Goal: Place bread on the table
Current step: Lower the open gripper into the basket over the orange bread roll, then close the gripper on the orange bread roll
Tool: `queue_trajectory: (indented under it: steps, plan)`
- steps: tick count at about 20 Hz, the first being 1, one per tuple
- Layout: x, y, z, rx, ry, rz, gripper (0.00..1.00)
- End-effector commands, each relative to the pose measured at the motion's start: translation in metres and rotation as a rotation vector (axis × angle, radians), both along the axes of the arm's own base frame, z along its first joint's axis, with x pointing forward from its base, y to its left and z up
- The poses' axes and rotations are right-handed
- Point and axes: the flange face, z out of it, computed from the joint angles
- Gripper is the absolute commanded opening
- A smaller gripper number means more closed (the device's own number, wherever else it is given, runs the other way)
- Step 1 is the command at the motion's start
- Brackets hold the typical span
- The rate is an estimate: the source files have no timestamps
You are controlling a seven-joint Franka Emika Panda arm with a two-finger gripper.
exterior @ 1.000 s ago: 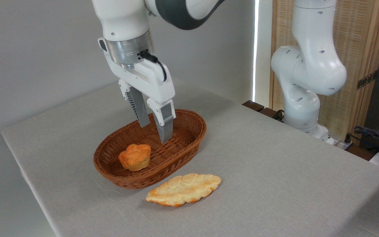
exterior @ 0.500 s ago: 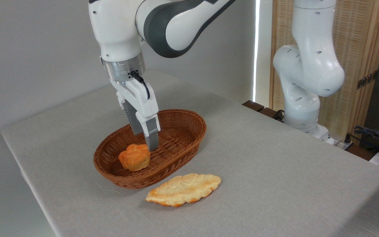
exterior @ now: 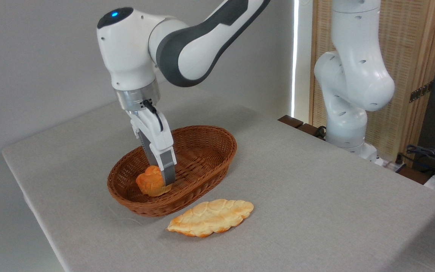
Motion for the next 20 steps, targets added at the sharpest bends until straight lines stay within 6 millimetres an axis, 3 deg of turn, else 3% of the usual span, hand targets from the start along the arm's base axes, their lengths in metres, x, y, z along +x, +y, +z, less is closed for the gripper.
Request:
queue_trajectory:
  steps: [1, 4, 5, 7, 8, 17, 20]
  plan:
    - [0.006, -0.009, -0.010, -0.002, -0.021, -0.012, 1.00]
    - [0.007, -0.009, -0.011, 0.004, -0.026, -0.018, 1.00]
    - [0.008, -0.008, -0.009, 0.012, -0.031, -0.024, 0.89]
    - [0.008, -0.008, -0.008, 0.018, -0.034, -0.027, 0.55]
    - [0.007, -0.008, -0.007, 0.018, -0.034, -0.029, 0.50]
    - [0.006, -0.007, 0.000, 0.016, -0.040, -0.024, 0.52]
    - [0.005, 0.000, 0.023, 0.005, -0.074, -0.004, 0.52]
